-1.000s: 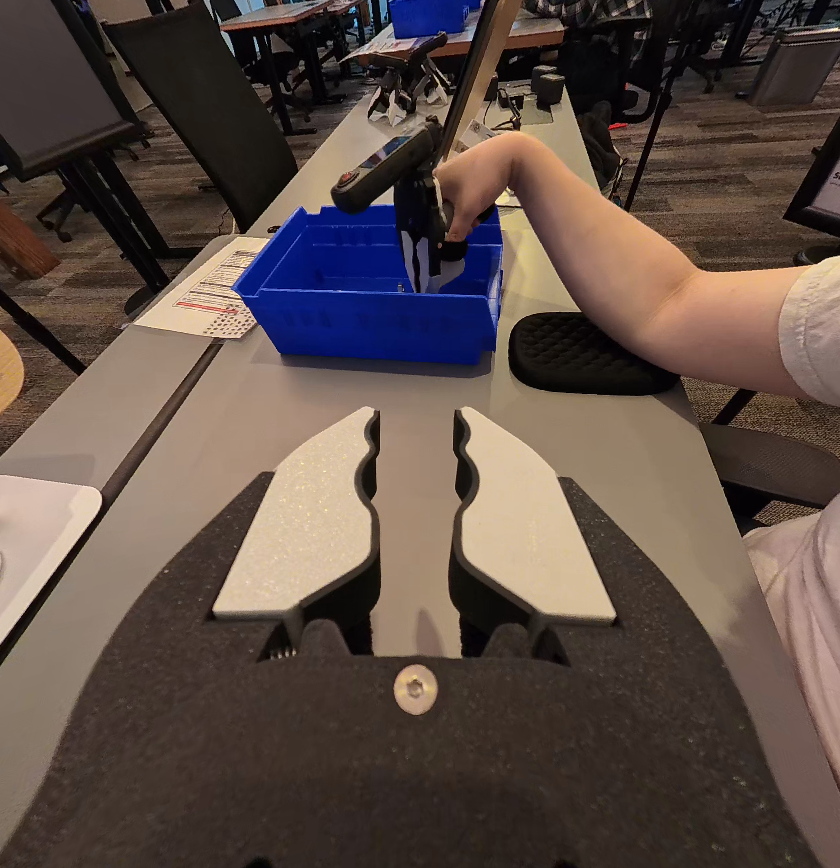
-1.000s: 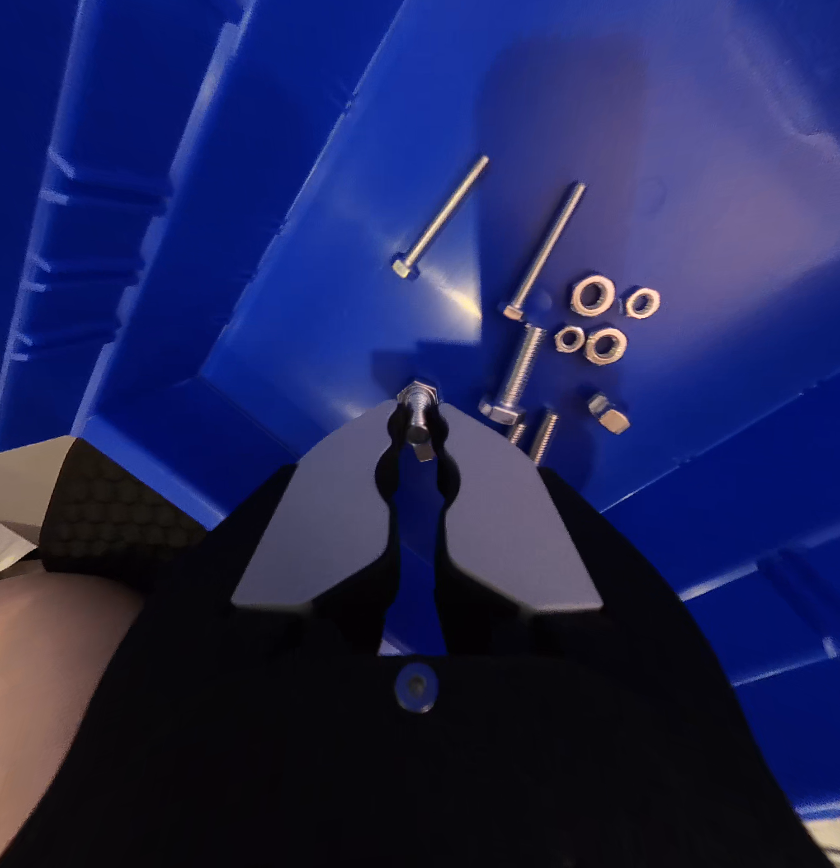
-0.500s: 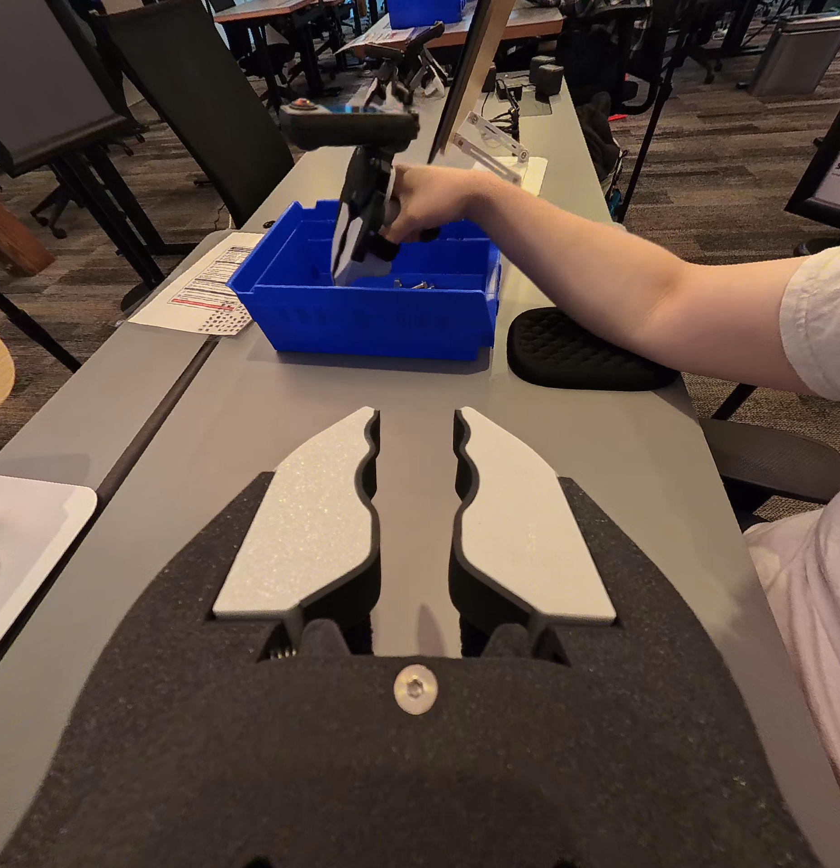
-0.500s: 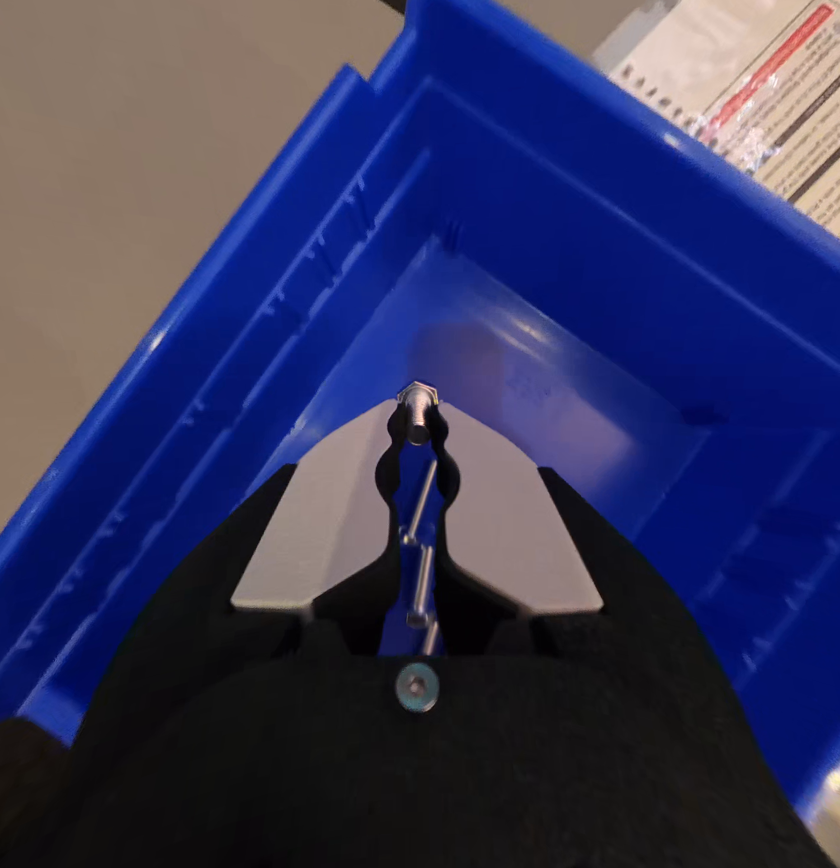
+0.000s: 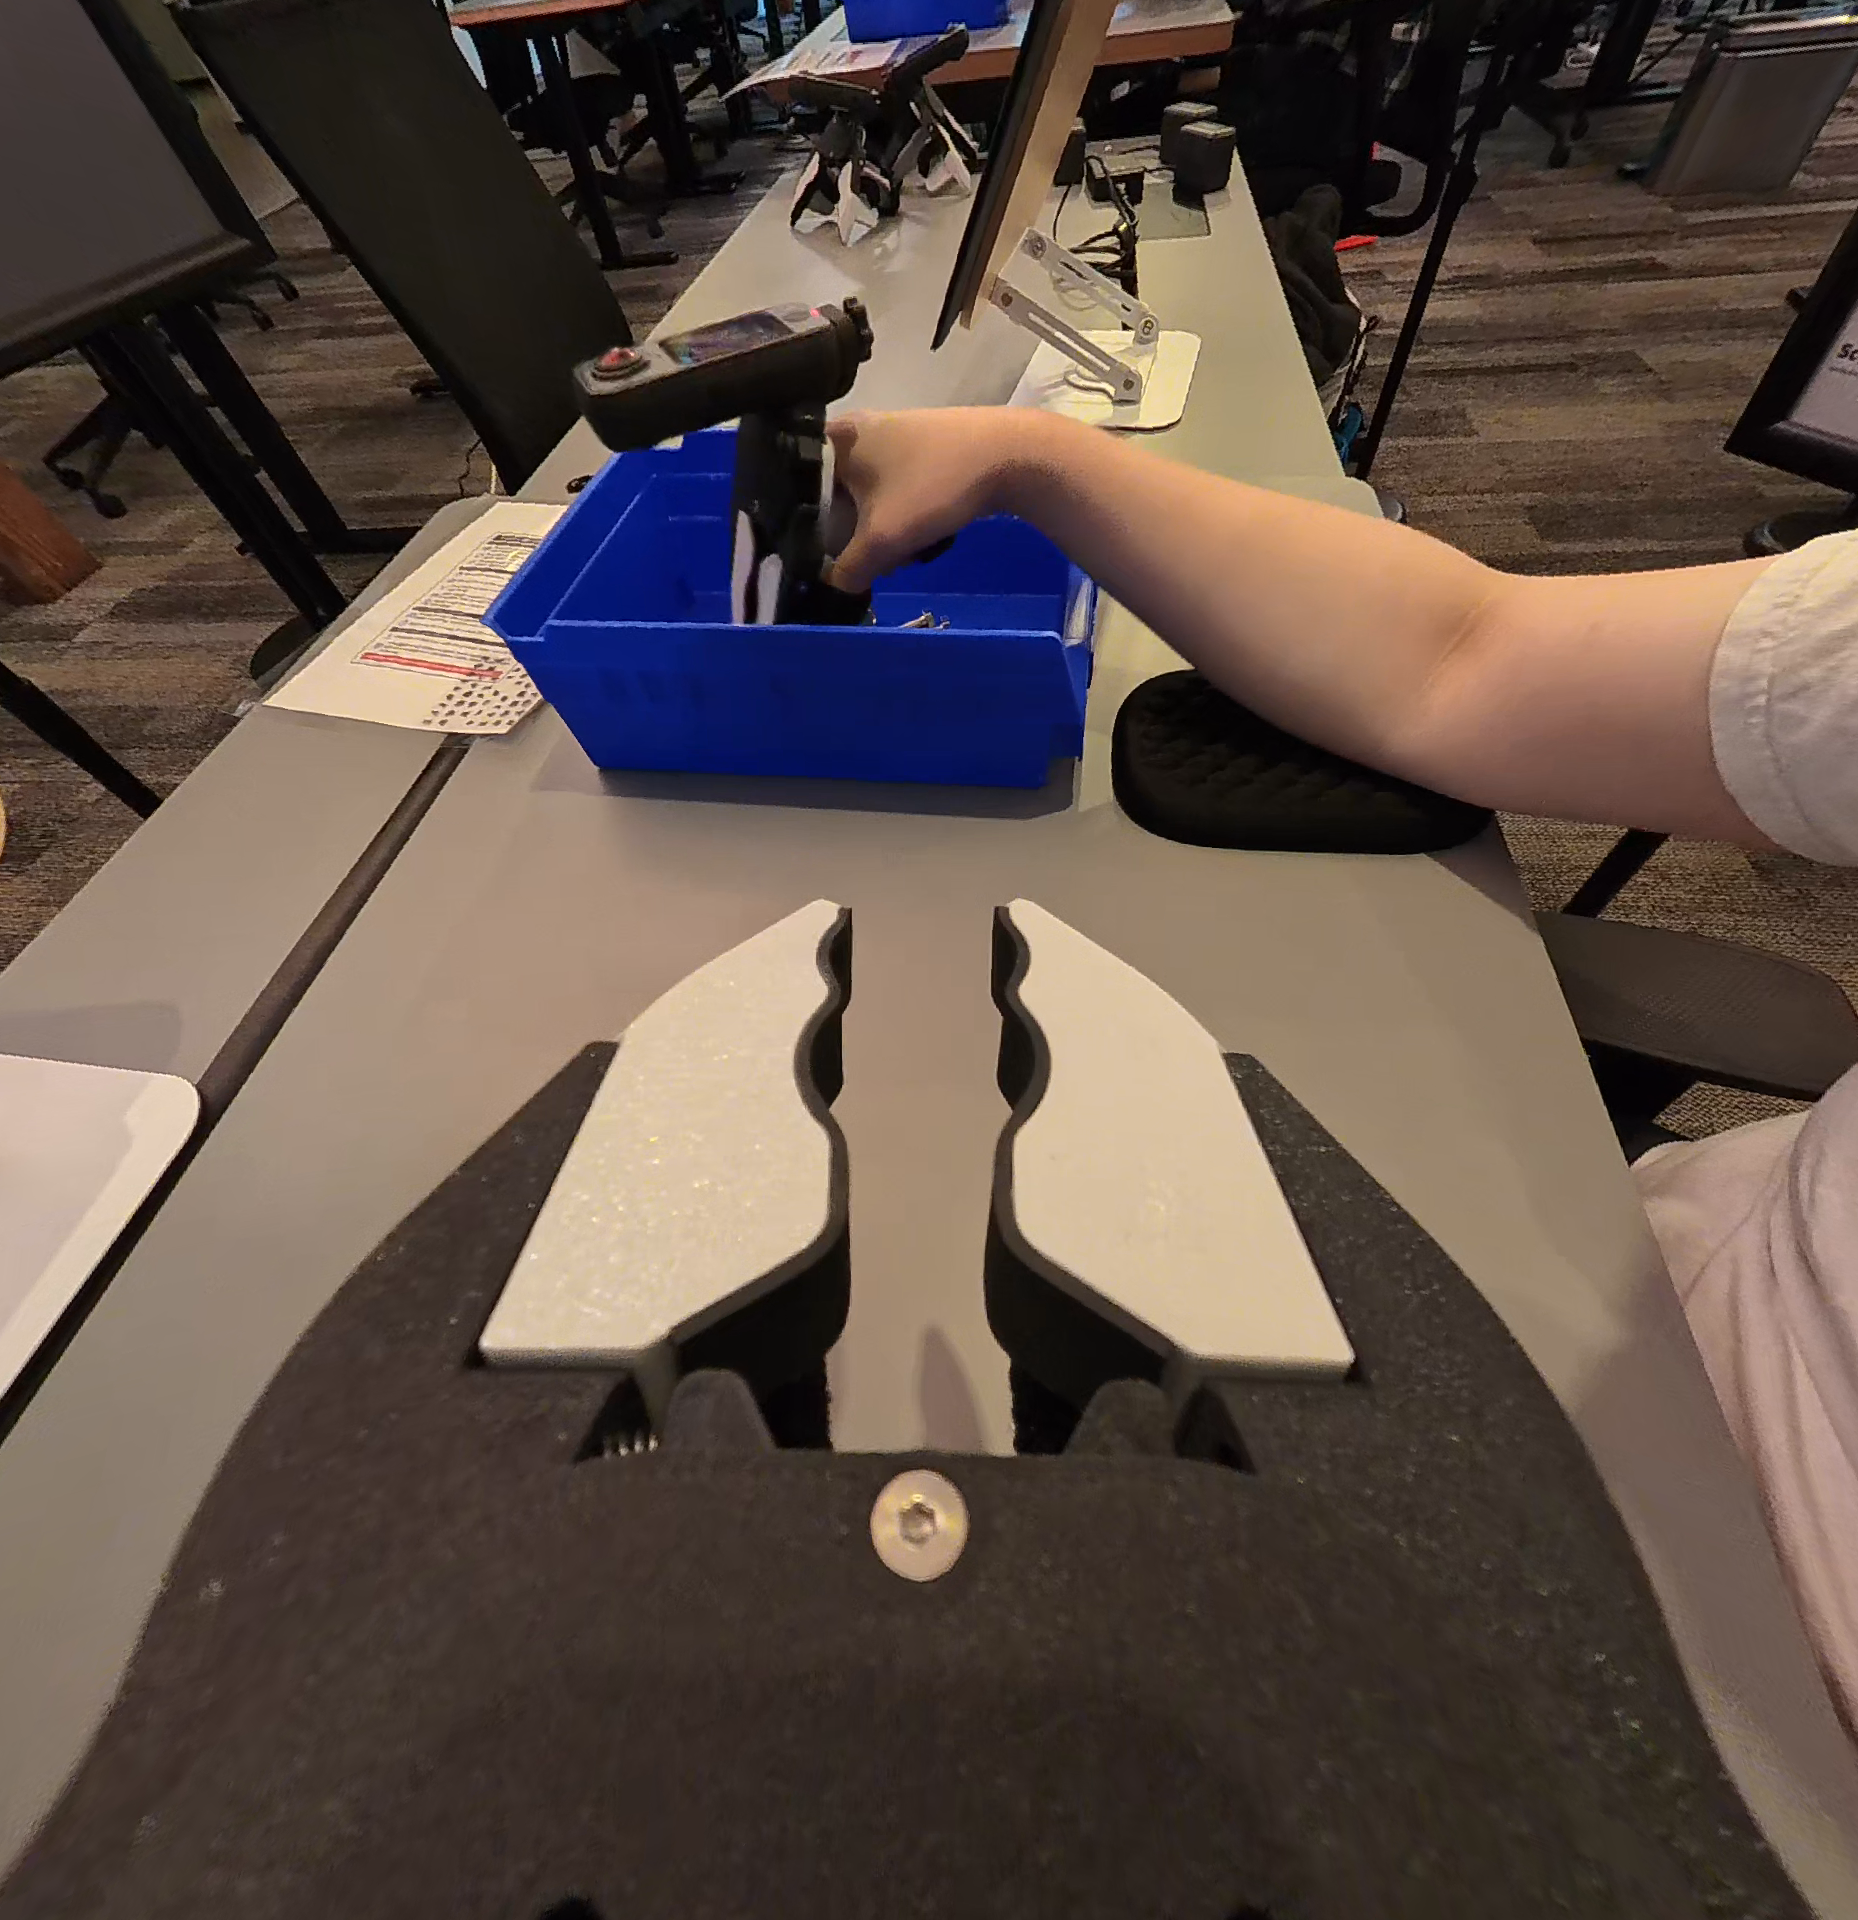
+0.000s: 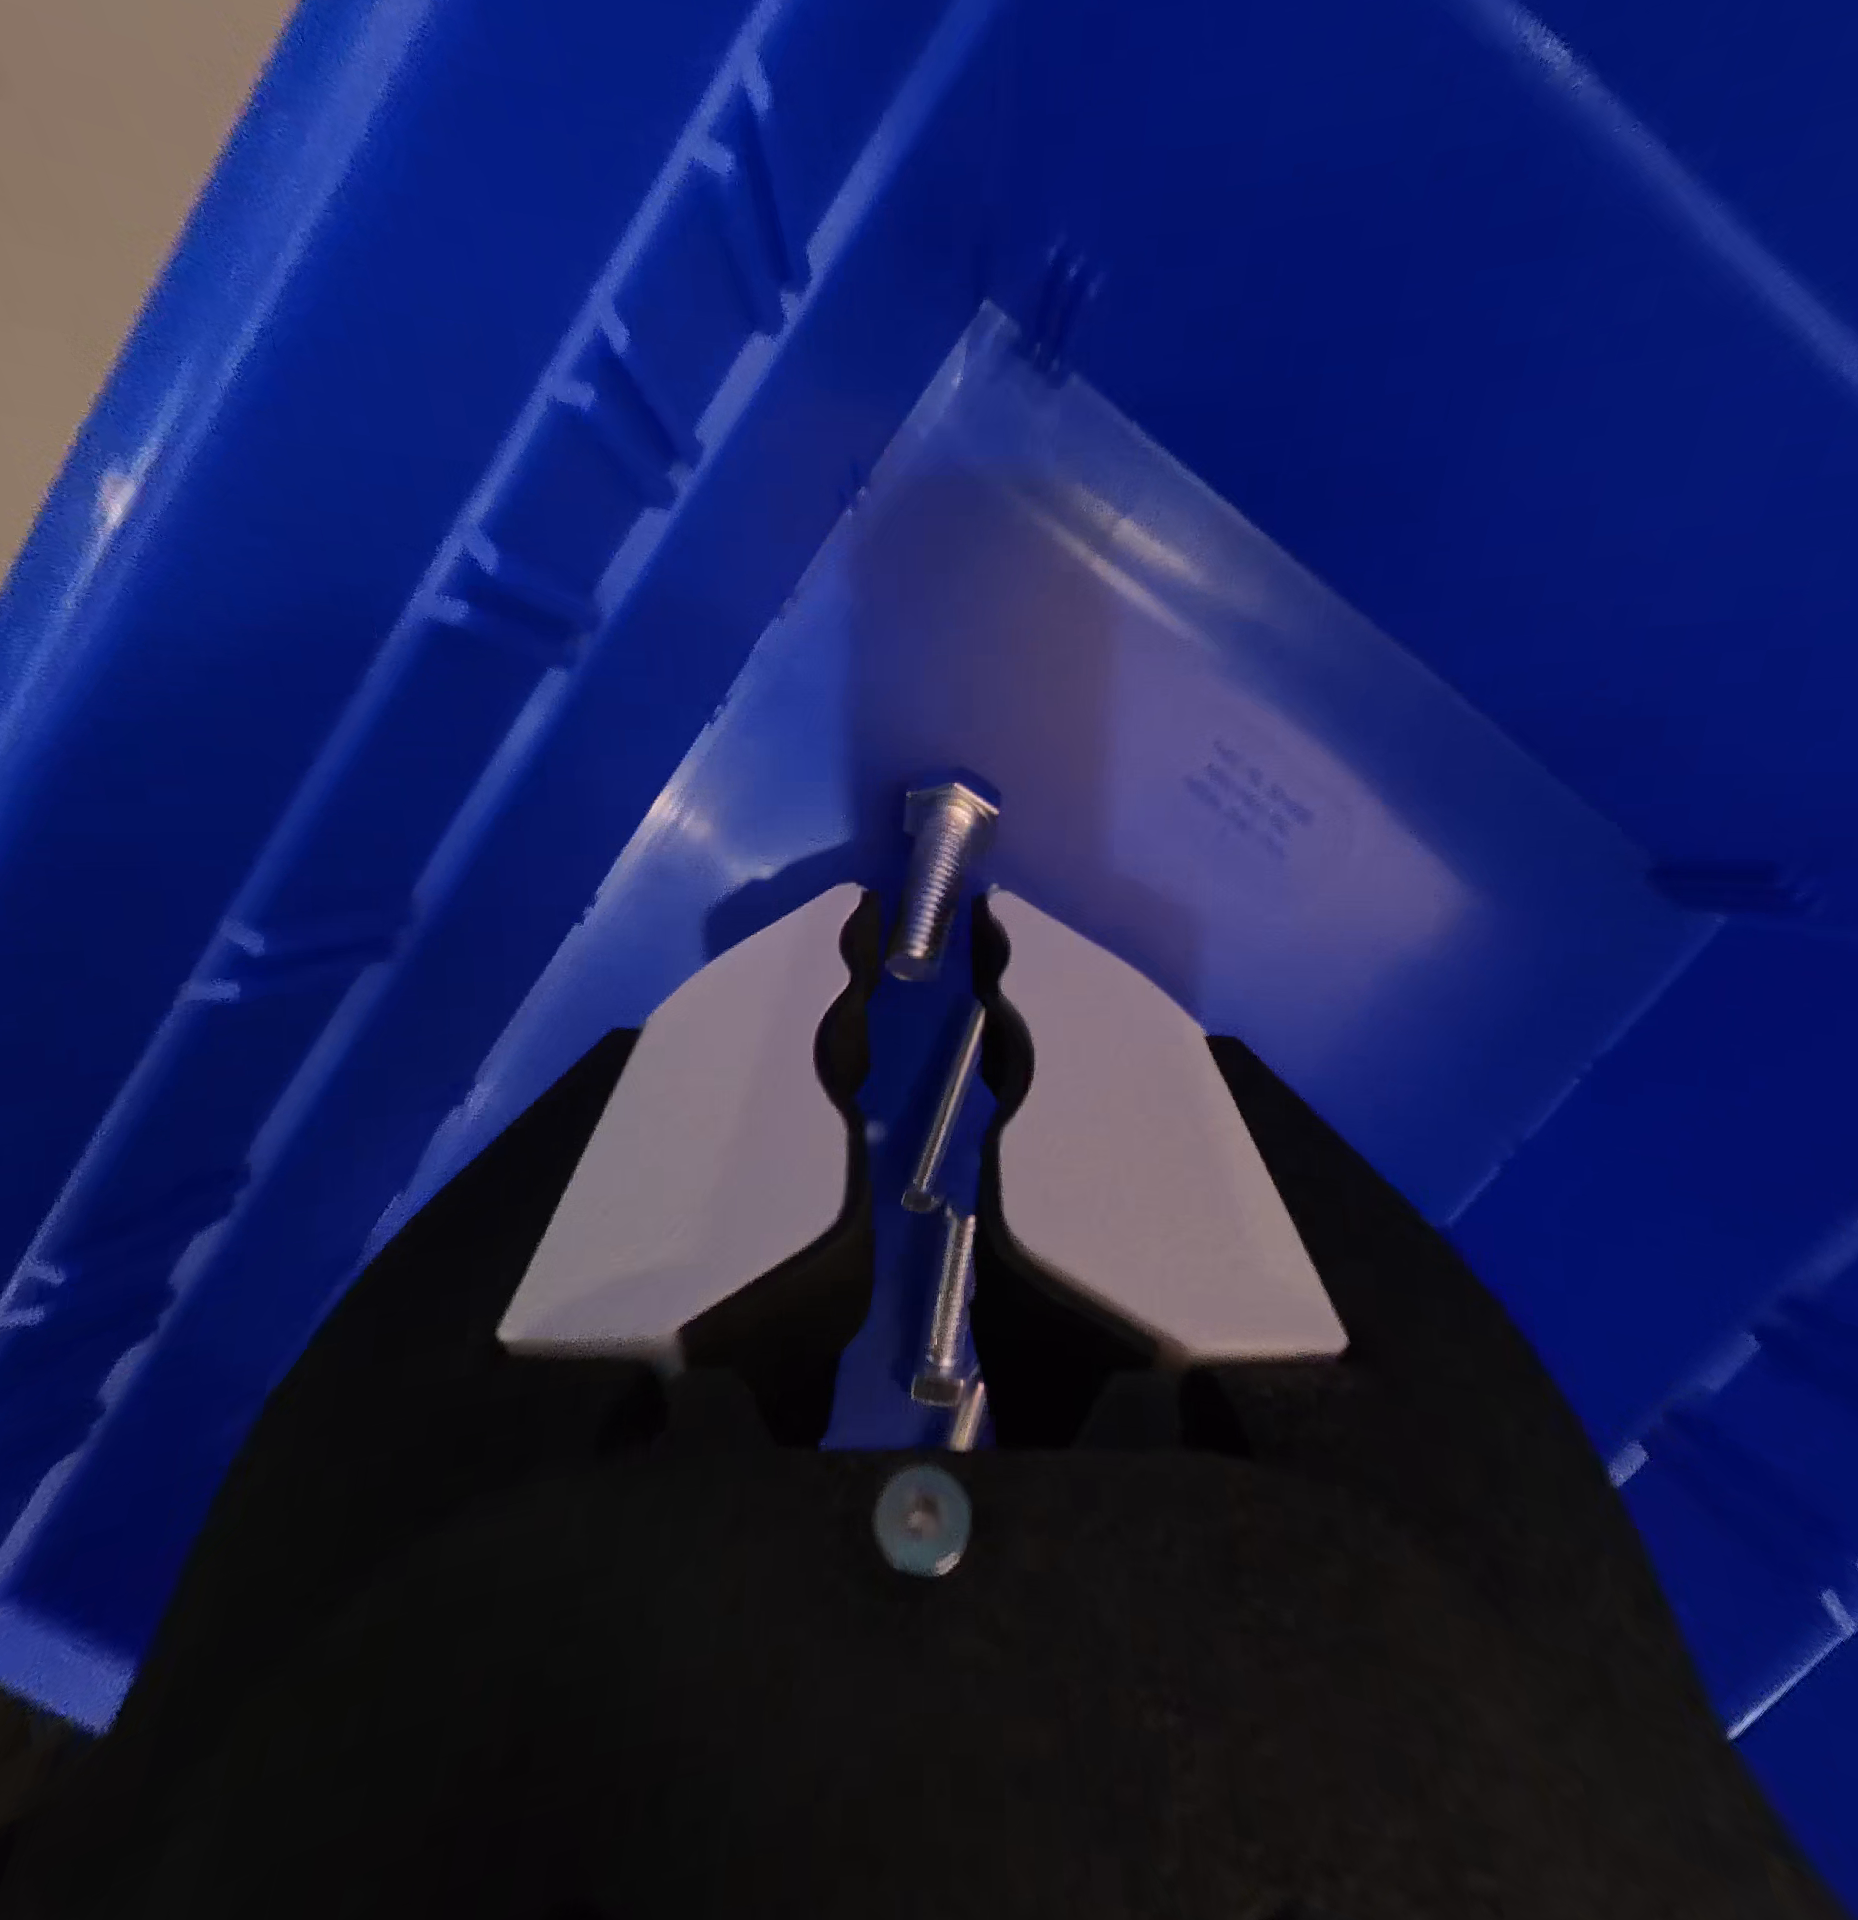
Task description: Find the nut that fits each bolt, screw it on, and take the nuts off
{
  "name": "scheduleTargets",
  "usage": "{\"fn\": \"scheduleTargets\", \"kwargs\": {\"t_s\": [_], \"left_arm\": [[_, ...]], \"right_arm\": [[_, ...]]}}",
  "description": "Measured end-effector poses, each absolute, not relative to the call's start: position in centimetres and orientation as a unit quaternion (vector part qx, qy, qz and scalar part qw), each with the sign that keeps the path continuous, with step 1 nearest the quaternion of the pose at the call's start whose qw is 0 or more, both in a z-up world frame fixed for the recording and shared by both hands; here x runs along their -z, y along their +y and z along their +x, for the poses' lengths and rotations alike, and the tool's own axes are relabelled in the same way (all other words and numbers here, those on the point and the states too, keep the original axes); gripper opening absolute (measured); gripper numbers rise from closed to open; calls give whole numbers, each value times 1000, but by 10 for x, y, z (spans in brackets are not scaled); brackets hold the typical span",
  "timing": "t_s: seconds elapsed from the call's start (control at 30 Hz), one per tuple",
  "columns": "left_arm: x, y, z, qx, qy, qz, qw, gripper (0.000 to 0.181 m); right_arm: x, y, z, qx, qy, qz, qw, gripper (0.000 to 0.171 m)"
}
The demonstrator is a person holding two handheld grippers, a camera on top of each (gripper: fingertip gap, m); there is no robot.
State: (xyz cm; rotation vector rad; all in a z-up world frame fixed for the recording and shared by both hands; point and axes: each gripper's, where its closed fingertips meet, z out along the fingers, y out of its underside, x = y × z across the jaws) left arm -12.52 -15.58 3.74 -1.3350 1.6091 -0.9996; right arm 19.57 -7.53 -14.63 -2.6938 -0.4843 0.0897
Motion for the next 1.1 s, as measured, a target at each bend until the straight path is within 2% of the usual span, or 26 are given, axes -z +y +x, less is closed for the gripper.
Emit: {"fn": "scheduleTargets", "kwargs": {"t_s": [0.13,0.27,0.37,0.53,0.63,0.8,0.97,1.03,1.1], "left_arm": [[-39,-153,-125,400,628,-534,401,25],[-43,-150,-128,403,621,-537,404,26],[-50,-145,-133,397,616,-537,418,27],[-72,-121,-156,348,598,-546,473,31],[-83,-105,-179,310,586,-567,488,32],[-100,-90,-223,299,552,-614,478,32],[-117,-68,-277,176,504,-658,531,36],[-114,-82,-287,197,505,-676,499,41],[-114,-95,-294,239,496,-690,470,39]], "right_arm": [[140,-84,202,-35,-168,-965,197,18],[105,-85,203,-44,-163,-953,253,18],[57,-80,203,-39,-152,-925,346,16],[-58,-79,171,-101,-149,-802,570,18],[-104,-95,149,-136,-164,-730,649,34],[-105,-98,147,-69,-171,-749,636,50],[-102,-95,150,-35,-168,-761,625,51],[-99,-96,156,-20,-162,-768,619,49],[-93,-97,163,-4,-159,-778,608,49]]}}
